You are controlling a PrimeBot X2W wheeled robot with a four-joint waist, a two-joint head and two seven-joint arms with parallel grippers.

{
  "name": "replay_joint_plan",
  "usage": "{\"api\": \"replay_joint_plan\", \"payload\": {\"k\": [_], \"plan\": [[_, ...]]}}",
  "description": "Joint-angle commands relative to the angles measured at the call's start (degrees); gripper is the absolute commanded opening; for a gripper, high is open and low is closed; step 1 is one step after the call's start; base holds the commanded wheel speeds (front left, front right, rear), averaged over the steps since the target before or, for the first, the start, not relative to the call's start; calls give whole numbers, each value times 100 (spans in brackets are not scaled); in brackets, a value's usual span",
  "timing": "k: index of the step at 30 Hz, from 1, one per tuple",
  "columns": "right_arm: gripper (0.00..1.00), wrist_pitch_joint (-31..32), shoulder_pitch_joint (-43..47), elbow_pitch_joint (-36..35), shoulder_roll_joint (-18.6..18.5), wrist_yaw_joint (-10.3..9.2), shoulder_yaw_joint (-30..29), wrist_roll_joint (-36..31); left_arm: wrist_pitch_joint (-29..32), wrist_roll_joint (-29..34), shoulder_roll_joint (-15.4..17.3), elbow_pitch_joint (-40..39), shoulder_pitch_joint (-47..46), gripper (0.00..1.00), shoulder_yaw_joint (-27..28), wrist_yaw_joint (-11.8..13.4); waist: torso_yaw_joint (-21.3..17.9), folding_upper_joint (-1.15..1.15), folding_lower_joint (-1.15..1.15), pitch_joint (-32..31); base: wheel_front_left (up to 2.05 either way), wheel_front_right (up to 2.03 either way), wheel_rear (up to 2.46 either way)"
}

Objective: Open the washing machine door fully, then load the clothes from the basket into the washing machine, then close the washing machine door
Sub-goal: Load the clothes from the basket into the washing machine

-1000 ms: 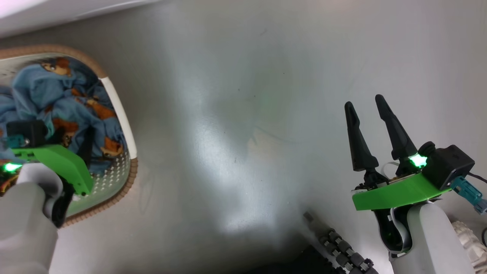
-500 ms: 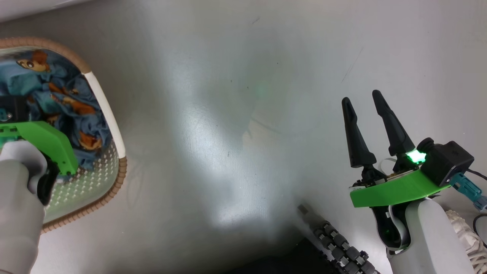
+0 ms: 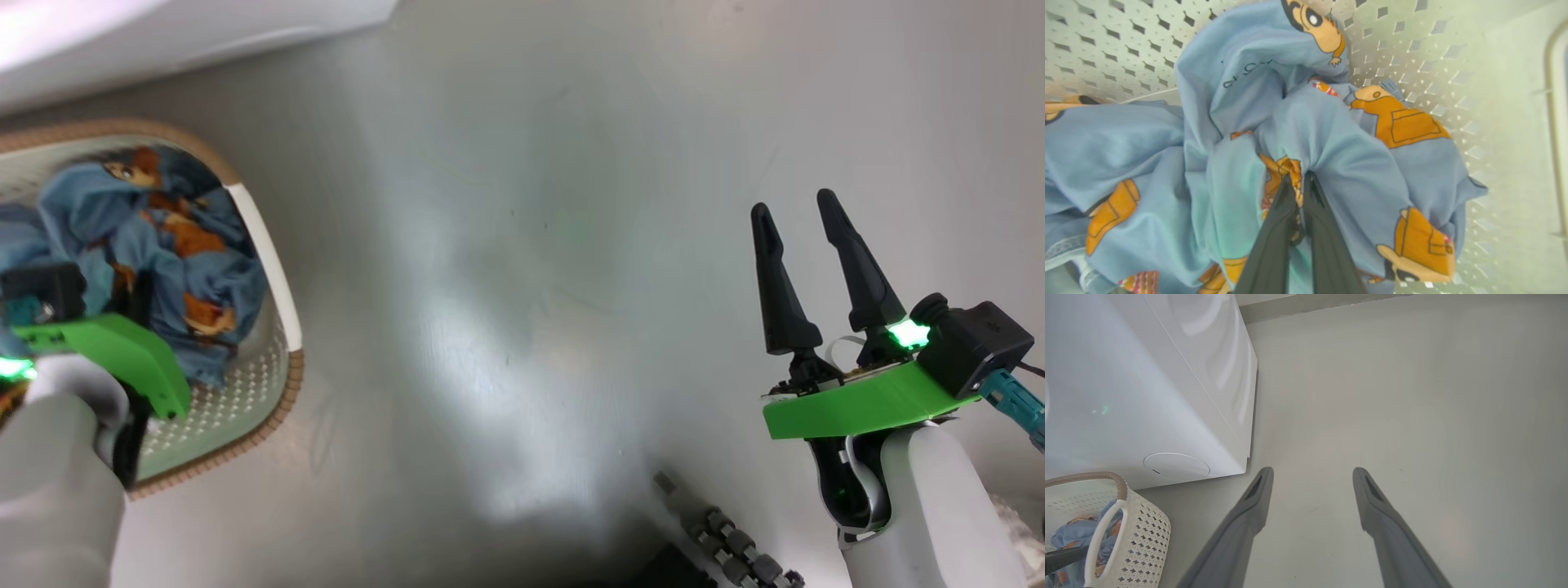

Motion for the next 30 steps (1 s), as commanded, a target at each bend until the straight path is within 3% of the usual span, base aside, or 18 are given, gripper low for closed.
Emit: {"api": "replay_joint_plan", "payload": {"k": [1,11,22,30], "plan": [[100,-27,159,-86,-19,35,76,-47,-75,-37,176,1,240,0,98,-25,96,0,0,-235,0,0,0],[100,-27,252,-27,-19,35,-35,-136,-547,-175,-20,-318,841,0,240,-52,249,0,0,-1129,0,0,0],[100,-27,478,150,-19,35,-94,-213,-558,316,-108,-2151,2196,0,1132,357,425,0,0,-2250,0,0,0],[100,-27,677,214,-19,35,-216,-372,-558,910,-331,-3395,3068,0,1926,450,628,0,0,-2923,0,0,0]]}}
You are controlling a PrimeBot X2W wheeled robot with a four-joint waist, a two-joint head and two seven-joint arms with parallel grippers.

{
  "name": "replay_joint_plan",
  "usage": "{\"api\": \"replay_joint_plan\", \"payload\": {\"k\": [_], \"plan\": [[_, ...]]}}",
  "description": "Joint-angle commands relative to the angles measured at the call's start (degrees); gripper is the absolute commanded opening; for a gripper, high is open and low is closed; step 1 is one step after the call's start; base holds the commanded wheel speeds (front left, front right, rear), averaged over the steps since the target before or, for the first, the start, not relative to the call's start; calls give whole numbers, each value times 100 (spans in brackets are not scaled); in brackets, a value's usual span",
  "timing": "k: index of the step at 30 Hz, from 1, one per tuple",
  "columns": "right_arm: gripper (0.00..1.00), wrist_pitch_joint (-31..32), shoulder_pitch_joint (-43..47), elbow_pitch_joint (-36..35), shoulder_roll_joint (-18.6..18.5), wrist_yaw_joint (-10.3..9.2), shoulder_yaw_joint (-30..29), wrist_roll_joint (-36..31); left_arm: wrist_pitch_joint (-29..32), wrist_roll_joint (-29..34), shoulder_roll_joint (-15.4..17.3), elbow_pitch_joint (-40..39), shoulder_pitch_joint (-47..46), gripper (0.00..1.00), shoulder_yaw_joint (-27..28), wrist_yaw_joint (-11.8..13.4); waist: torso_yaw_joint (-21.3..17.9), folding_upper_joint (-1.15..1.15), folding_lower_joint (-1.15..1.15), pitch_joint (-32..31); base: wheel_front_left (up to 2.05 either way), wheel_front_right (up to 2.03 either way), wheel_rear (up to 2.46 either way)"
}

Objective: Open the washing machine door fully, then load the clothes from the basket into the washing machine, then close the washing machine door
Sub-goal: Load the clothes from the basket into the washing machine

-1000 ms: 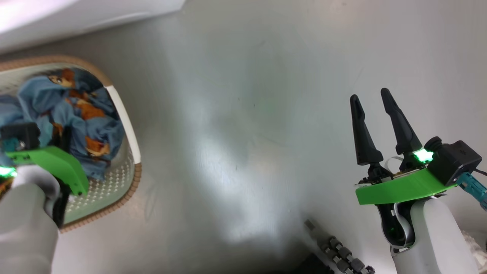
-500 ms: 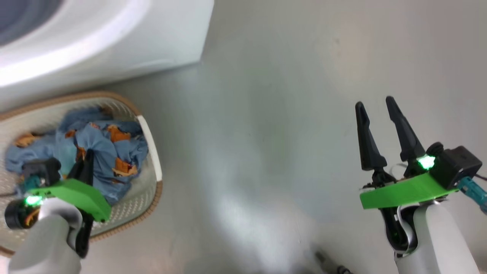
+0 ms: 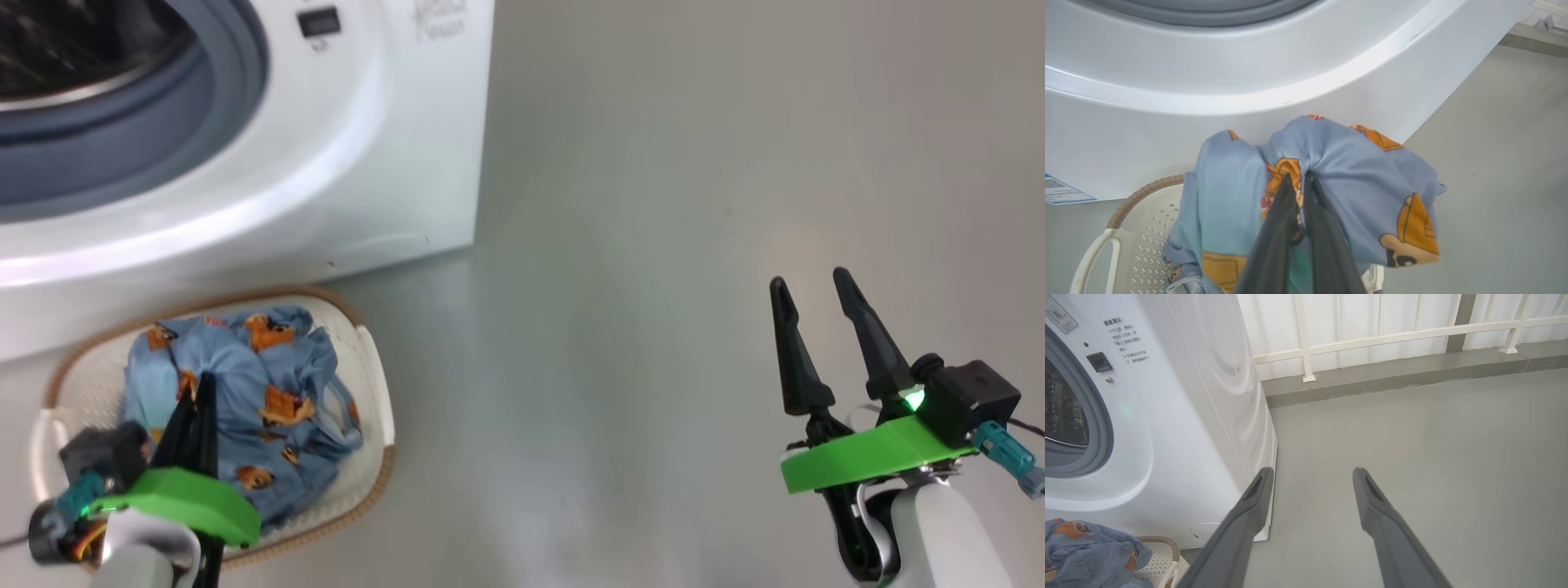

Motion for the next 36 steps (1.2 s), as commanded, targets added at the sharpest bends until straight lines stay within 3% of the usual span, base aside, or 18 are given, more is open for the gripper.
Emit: {"api": "replay_joint_plan", "payload": {"k": [1,9,20,36], "plan": [[100,-27,141,-111,-16,35,83,-89,-69,166,81,-357,276,0,379,30,236,0,0,-553,0,0,0],[100,-27,425,-84,-16,35,-42,-194,-70,896,-256,-1641,1106,0,1167,-76,471,0,0,-1244,0,0,0],[100,-27,747,40,-16,35,-6,-361,-70,1631,-646,-2836,1947,0,1557,-80,672,0,0,-1931,0,0,0],[100,-27,1145,-13,-16,35,-101,-439,-70,2029,-919,-3465,2788,0,1865,-109,938,0,0,-2402,0,0,0]]}}
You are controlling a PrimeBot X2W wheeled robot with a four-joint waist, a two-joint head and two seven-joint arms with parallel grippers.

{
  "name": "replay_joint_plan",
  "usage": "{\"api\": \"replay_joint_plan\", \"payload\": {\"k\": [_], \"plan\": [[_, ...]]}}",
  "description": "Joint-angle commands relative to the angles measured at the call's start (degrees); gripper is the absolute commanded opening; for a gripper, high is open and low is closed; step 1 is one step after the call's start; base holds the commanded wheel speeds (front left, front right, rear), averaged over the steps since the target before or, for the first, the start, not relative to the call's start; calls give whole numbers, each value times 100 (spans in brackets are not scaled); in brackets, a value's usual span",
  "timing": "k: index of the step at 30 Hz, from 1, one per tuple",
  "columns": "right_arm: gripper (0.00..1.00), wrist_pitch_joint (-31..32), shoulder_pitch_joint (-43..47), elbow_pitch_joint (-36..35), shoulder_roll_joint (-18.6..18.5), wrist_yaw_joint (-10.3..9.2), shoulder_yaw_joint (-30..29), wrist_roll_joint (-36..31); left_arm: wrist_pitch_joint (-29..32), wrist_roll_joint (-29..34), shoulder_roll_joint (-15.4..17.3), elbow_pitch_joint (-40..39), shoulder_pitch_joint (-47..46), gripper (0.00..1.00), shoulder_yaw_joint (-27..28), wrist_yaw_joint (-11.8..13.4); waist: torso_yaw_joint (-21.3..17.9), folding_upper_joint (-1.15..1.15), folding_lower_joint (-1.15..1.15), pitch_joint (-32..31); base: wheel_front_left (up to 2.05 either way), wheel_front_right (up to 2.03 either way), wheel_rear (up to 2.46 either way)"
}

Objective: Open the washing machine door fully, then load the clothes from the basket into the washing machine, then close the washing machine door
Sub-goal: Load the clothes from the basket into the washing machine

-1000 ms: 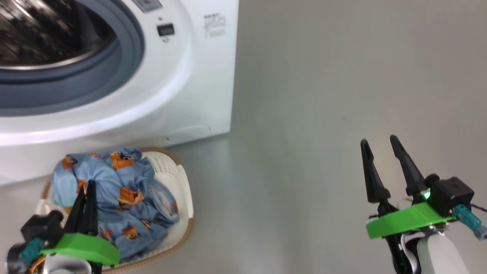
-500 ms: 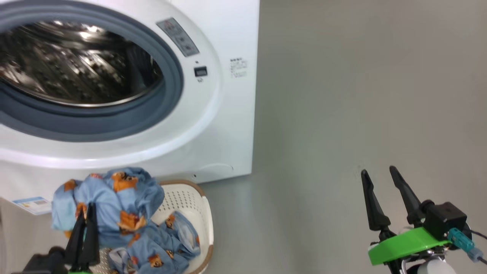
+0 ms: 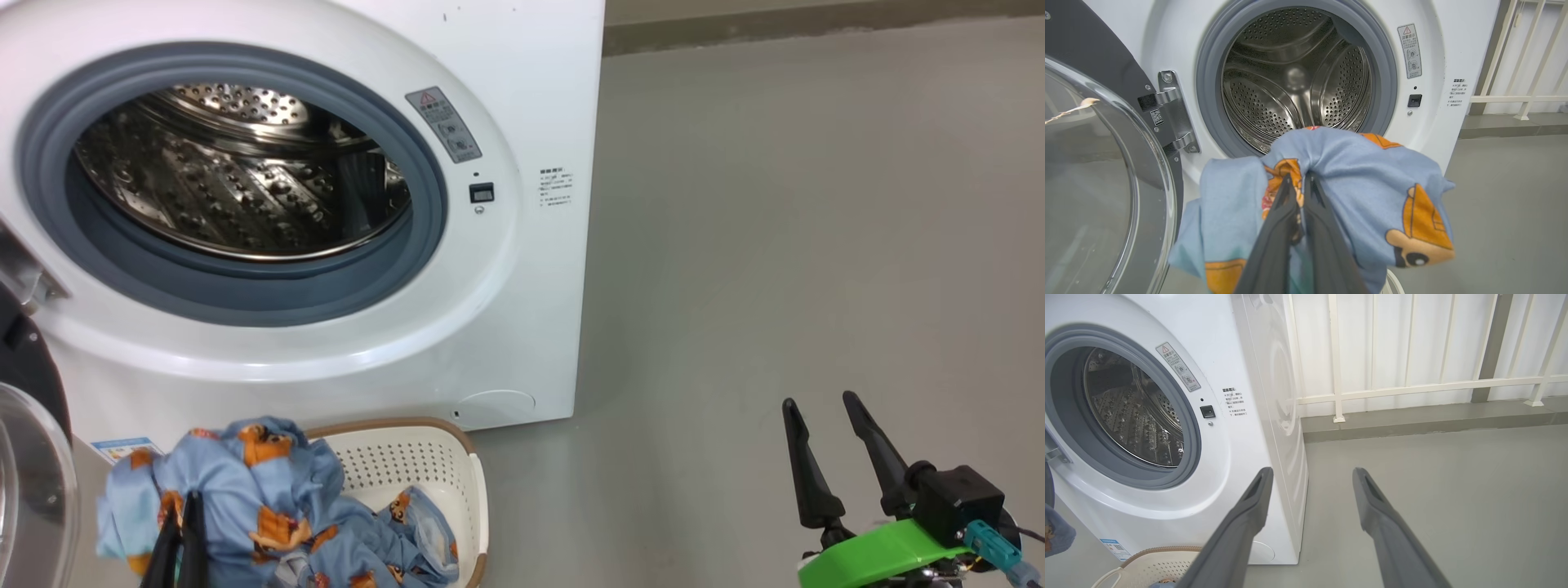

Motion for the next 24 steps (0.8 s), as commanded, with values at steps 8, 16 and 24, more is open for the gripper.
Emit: {"api": "replay_joint_plan", "payload": {"k": [8,16,24], "plan": [[100,-27,23,-142,-19,35,129,-34,-53,115,-25,-186,40,0,206,18,56,0,0,-64,0,0,0],[100,-27,-8,-157,-19,35,181,1,-53,58,-52,-106,-123,0,188,-43,33,0,0,61,0,0,0],[100,-27,-154,-146,-19,35,248,67,-53,37,-64,24,-863,0,133,-111,-62,0,0,471,0,0,0]]}}
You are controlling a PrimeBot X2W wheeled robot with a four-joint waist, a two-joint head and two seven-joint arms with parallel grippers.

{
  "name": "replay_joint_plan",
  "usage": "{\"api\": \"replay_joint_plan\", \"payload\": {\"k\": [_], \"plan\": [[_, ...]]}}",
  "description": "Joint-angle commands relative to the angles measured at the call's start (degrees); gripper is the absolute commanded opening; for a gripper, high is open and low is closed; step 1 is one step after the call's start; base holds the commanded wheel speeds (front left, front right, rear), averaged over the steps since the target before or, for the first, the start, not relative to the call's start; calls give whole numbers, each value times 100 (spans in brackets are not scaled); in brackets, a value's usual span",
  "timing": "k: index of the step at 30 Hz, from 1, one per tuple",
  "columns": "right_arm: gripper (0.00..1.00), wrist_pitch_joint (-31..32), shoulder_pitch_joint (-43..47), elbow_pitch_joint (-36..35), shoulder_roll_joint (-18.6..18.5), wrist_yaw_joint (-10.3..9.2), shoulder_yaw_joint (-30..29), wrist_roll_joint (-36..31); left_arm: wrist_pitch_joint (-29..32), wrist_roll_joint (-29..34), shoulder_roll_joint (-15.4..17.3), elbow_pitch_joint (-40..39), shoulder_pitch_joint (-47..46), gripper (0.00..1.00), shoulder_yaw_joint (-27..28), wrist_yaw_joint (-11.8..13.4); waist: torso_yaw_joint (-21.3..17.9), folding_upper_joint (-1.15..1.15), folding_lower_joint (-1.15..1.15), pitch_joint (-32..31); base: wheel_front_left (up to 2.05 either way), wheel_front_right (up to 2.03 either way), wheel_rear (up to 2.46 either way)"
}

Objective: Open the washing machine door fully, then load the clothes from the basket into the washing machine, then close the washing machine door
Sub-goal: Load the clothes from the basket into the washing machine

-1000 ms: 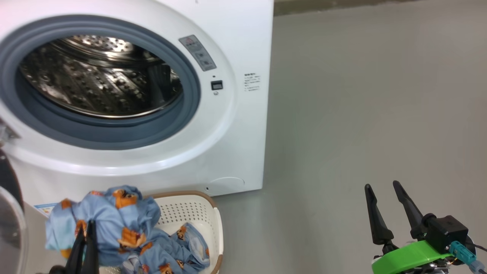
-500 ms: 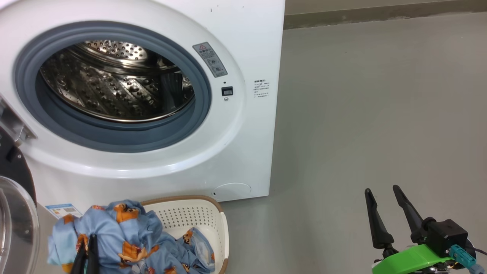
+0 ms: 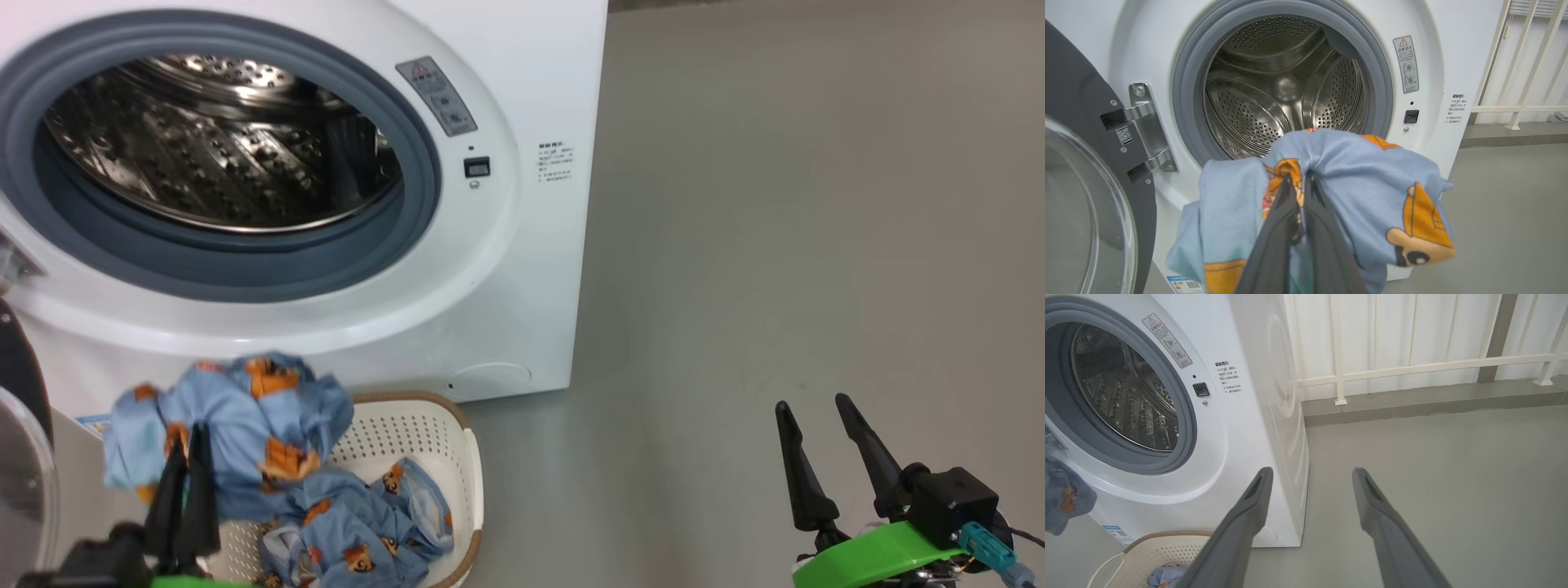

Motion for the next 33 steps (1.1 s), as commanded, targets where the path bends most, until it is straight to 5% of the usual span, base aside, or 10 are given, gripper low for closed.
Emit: {"api": "replay_joint_plan", "payload": {"k": [1,14,33], "plan": [[100,-27,-216,-152,-19,35,170,7,-53,-28,43,-101,-279,0,184,-58,-68,0,0,180,0,0,0],[100,-27,-730,-303,-19,35,295,31,-53,30,159,498,-2139,0,460,-172,-423,0,0,1310,0,0,0],[100,-27,-1385,-507,-19,35,546,165,-53,86,1104,2306,-5003,0,743,-266,-941,0,0,2950,0,0,0]]}}
